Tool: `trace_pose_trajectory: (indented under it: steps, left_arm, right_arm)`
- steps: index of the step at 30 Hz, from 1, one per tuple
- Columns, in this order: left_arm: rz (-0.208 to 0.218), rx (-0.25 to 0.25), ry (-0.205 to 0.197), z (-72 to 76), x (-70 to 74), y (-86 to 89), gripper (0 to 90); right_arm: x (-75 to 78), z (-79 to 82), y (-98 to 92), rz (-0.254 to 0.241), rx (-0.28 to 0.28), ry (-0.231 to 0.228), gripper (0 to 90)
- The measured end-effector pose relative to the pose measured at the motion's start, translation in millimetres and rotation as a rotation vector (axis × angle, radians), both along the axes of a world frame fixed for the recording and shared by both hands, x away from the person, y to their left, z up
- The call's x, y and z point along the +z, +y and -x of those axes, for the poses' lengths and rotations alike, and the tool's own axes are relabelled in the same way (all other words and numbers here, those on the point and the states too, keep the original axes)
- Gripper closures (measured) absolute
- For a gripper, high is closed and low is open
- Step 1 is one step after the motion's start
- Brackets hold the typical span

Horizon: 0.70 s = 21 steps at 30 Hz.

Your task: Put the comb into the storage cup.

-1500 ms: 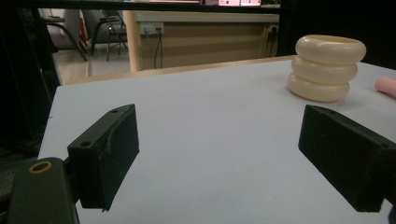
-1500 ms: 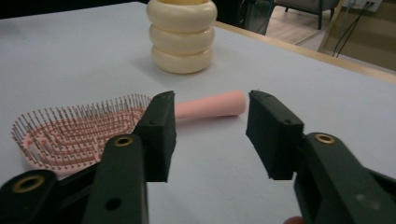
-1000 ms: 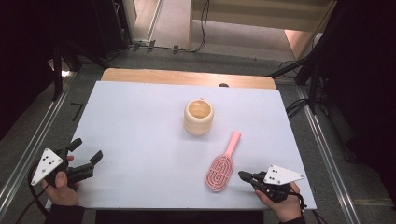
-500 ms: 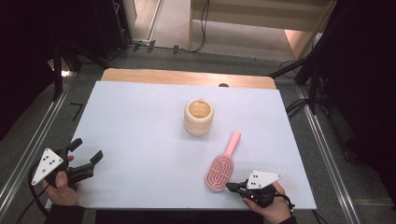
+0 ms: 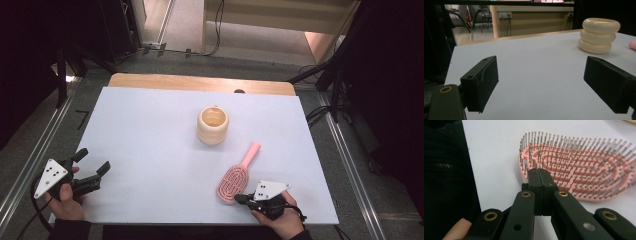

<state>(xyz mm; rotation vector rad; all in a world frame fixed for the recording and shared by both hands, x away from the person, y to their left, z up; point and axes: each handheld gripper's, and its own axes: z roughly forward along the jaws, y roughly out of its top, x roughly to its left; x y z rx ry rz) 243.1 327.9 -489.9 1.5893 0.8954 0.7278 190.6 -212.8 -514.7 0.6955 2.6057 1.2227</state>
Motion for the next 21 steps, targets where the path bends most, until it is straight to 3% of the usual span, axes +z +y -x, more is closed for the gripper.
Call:
trace_pose_trajectory:
  steps: [12,21]
  left_arm:
    - [-0.033,-0.008,-0.006,0.6,0.4,-4.3,13.2]
    - [-0.044,-0.013,-0.007,0.8,0.7,-5.8,13.2]
  right_arm:
    - [4.7,-20.1,37.2,0.025,-0.001,0.018,87.6]
    - [5.7,-38.3,58.4,0.061,-0.042,0.036,87.6]
